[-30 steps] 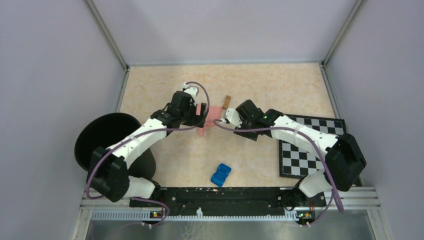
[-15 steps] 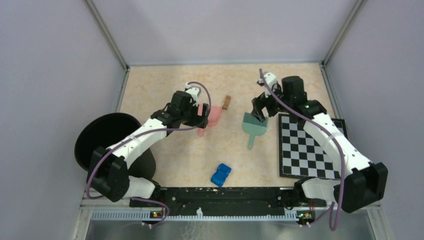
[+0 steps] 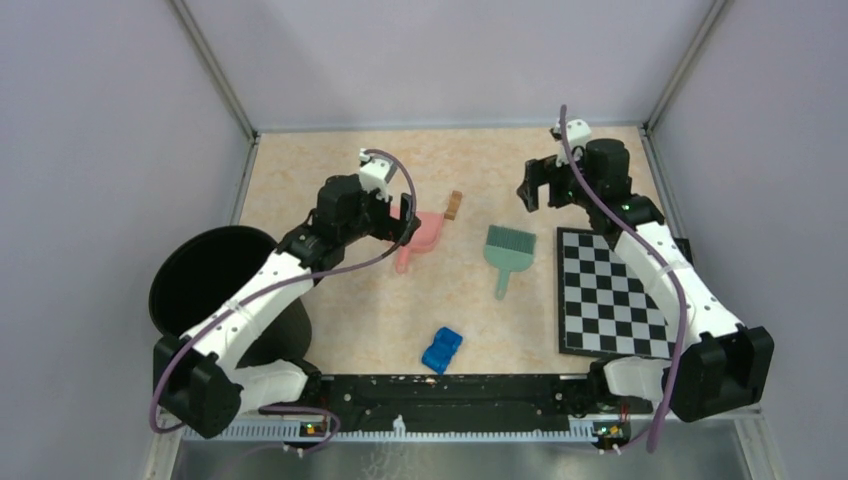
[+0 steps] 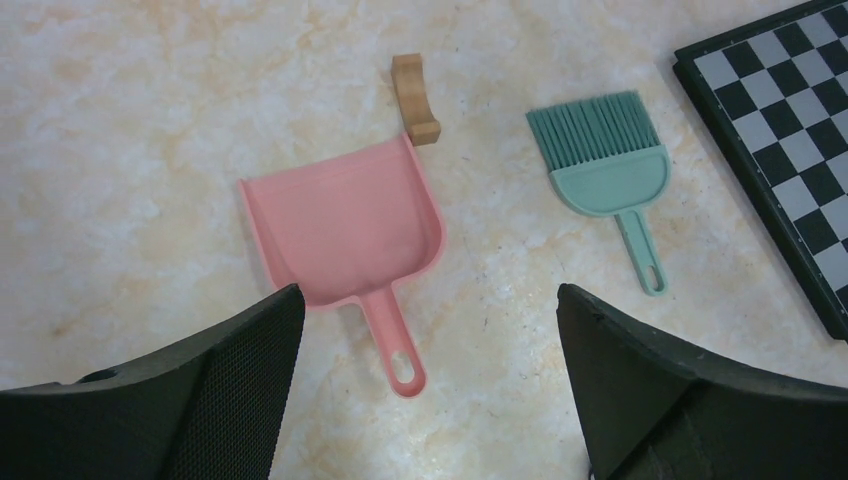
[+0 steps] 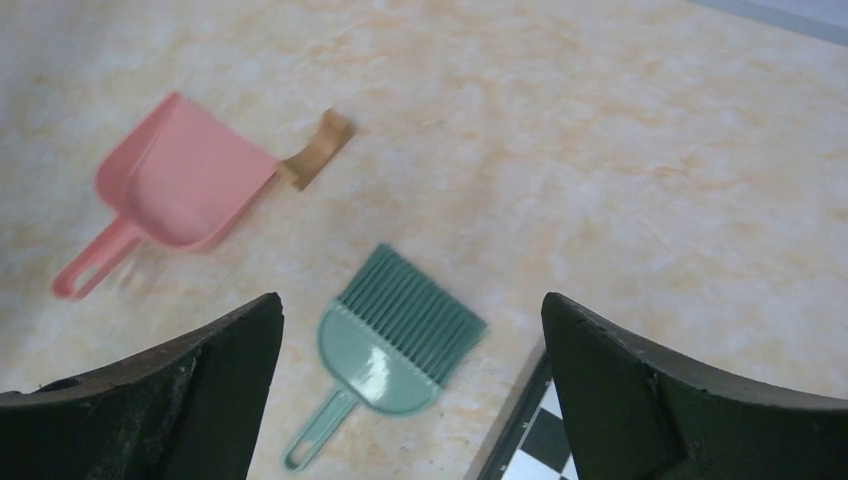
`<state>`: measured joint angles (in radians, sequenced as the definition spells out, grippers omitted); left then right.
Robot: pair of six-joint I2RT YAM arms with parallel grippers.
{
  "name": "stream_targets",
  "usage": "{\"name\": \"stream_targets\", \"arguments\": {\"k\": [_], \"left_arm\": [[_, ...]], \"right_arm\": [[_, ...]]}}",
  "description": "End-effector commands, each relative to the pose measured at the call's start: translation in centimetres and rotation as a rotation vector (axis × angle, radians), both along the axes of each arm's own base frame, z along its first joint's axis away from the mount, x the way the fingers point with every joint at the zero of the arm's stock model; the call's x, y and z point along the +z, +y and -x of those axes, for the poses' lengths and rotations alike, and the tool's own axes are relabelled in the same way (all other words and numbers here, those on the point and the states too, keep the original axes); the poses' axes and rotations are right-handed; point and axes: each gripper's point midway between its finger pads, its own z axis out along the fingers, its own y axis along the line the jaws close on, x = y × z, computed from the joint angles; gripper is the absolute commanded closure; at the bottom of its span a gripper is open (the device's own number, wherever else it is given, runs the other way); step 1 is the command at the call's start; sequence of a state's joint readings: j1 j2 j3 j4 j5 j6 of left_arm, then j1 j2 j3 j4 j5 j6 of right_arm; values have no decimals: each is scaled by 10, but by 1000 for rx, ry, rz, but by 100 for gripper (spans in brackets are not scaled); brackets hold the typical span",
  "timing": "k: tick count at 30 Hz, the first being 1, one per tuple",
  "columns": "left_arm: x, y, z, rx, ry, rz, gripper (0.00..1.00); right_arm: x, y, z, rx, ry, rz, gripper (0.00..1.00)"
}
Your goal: Sweep away the paper scraps from the table
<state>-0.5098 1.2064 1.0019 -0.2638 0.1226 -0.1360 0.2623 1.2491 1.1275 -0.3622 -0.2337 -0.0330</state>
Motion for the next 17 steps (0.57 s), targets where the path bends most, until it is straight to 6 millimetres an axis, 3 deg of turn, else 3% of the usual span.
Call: {"name": "stream_targets", "arguments": {"k": [1,8,17], "left_arm": [[31,5,-1,1,-210,40,1],[14,10,7,-22,-197,-2,1],[20,9,11,-37,-219,20,1]], "right_arm": [[47,-51,-24,-291,-140,-19,2],[43,-65,-12,-307,-160,-69,1],[35,-59,-7,-271,-149,-78,2]]}}
